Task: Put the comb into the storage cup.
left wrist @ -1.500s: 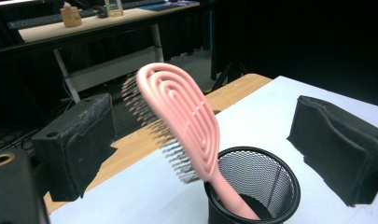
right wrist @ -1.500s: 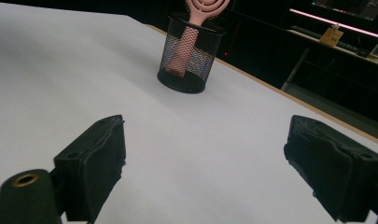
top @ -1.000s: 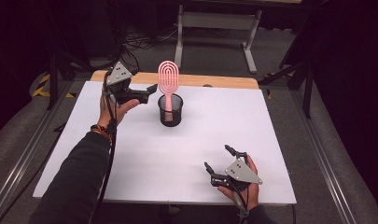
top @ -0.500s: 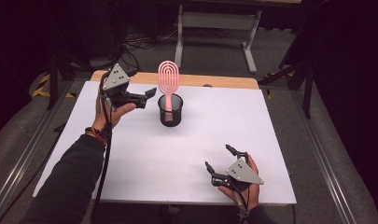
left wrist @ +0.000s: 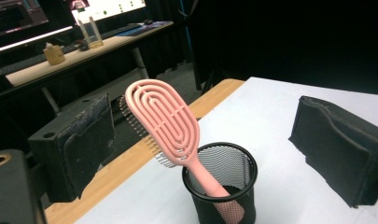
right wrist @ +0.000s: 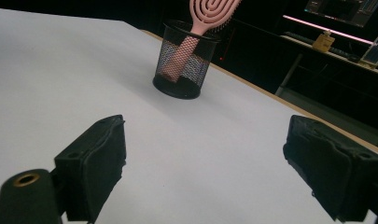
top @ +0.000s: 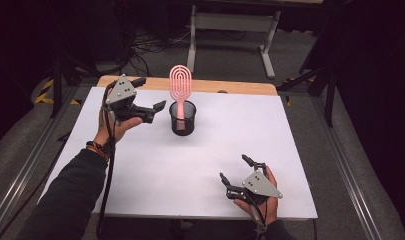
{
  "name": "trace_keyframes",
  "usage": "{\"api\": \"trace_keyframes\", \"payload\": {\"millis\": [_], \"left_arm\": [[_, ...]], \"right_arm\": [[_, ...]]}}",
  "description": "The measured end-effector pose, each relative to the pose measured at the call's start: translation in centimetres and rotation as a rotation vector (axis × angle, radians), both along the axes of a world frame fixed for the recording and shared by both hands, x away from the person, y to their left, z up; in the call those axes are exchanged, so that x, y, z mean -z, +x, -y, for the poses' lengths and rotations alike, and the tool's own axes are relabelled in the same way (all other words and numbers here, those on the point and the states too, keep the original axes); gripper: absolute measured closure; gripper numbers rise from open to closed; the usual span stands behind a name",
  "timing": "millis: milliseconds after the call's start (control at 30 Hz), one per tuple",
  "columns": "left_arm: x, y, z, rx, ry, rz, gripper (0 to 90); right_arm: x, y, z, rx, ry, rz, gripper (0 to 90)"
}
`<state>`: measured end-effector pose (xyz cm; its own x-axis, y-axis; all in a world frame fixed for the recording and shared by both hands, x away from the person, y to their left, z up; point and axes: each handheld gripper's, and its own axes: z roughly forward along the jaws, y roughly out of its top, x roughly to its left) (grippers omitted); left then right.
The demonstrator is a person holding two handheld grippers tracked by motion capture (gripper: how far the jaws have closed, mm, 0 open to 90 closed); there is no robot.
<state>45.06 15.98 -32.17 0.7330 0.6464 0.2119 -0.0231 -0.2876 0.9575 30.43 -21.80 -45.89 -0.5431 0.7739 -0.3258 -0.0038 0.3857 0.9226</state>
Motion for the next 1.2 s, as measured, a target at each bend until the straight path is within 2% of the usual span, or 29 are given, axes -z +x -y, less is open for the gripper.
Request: {"api": "trace_keyframes", "payload": {"millis": [433, 800, 1200], "left_arm": [[0.5, -1.3, -0.4, 0.039, 0.013, 0.013, 6.6], [0.9, -2.8, -0.6, 0.077, 0.016, 0.025, 5.3], [1.8, -4.2, -1.2, 0.104, 0.051, 0.033, 4.7]], "right_arm": [[0.0, 0.0, 0.0, 0.003, 0.001, -0.003, 13.2], [-0.2, -0.1, 0.0, 0.002, 0.009, 0.013, 13.6], [-0.3, 0.1, 0.1, 0.002, 0.008, 0.012, 13.3]]}}
